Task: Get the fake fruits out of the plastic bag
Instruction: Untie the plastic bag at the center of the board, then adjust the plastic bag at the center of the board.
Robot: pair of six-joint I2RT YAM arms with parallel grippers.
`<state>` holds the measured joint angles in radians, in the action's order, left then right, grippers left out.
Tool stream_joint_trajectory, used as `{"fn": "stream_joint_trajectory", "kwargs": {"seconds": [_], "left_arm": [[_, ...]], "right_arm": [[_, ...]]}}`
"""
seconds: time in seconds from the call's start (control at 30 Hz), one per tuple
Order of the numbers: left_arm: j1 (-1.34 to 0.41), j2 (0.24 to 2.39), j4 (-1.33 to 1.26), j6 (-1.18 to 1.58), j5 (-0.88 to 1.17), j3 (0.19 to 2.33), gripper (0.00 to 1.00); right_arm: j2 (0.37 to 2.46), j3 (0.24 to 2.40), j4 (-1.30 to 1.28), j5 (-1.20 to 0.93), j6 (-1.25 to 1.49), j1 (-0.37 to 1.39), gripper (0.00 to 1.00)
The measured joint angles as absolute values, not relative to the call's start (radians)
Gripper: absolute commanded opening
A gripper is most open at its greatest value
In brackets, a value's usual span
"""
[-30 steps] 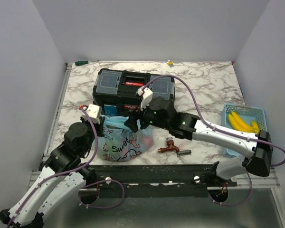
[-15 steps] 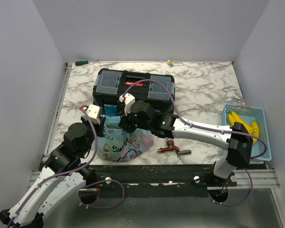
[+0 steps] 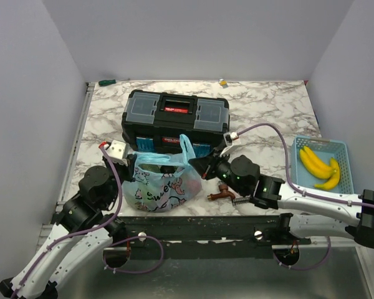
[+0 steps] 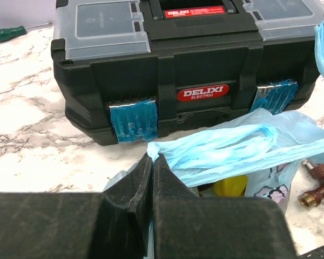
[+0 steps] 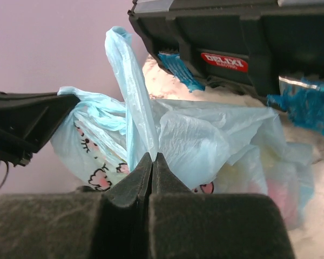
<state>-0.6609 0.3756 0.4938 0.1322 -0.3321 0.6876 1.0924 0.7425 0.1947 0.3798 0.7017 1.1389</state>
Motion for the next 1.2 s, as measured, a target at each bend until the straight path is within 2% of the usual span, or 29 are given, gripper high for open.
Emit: {"fn": "stream_joint_trajectory", "kwargs": {"seconds": [0.13, 0.2, 0.27, 0.37, 0.47, 0.6, 0.67, 0.93, 1.0, 1.2], "left_arm": [[-0.661, 0.370, 0.489, 0.135, -0.328, 0.684, 0.00], [-0.661, 0.372, 0.488, 0.134, -0.315, 0.682, 0.15], [-0.661, 0.379, 0.488, 0.131, -0.283, 0.682, 0.41], [-0.661, 0.409, 0.509, 0.134, -0.215, 0.704, 0.61], [-0.661, 0.481, 0.588, 0.162, -0.150, 0.812, 0.77], [-0.661, 0.569, 0.659, 0.220, -0.103, 0.997, 0.89], [-0.661, 0.605, 0.682, 0.237, -0.083, 1.066, 0.93], [-0.659, 0.847, 0.745, 0.143, 0.116, 1.161, 0.95], [-0.659, 0.931, 0.762, 0.112, 0.121, 1.183, 0.94], [-0.659, 1.082, 0.805, 0.062, 0.122, 1.249, 0.80]], "right_arm": [[1.080, 0.675, 0.262, 0.397, 0.849, 1.139, 0.01], [1.082, 0.663, 0.269, 0.404, 0.883, 1.139, 0.01], [1.087, 0.664, 0.276, 0.406, 0.891, 1.139, 0.01], [1.090, 0.672, 0.276, 0.403, 0.876, 1.139, 0.01], [1.090, 0.686, 0.278, 0.390, 0.838, 1.139, 0.01], [1.085, 0.687, 0.284, 0.350, 0.777, 1.139, 0.01], [1.080, 0.686, 0.282, 0.341, 0.757, 1.139, 0.01], [1.053, 0.686, 0.279, 0.311, 0.721, 1.139, 0.01], [1.053, 0.686, 0.271, 0.300, 0.709, 1.139, 0.01], [1.053, 0.686, 0.252, 0.291, 0.688, 1.139, 0.01]]}}
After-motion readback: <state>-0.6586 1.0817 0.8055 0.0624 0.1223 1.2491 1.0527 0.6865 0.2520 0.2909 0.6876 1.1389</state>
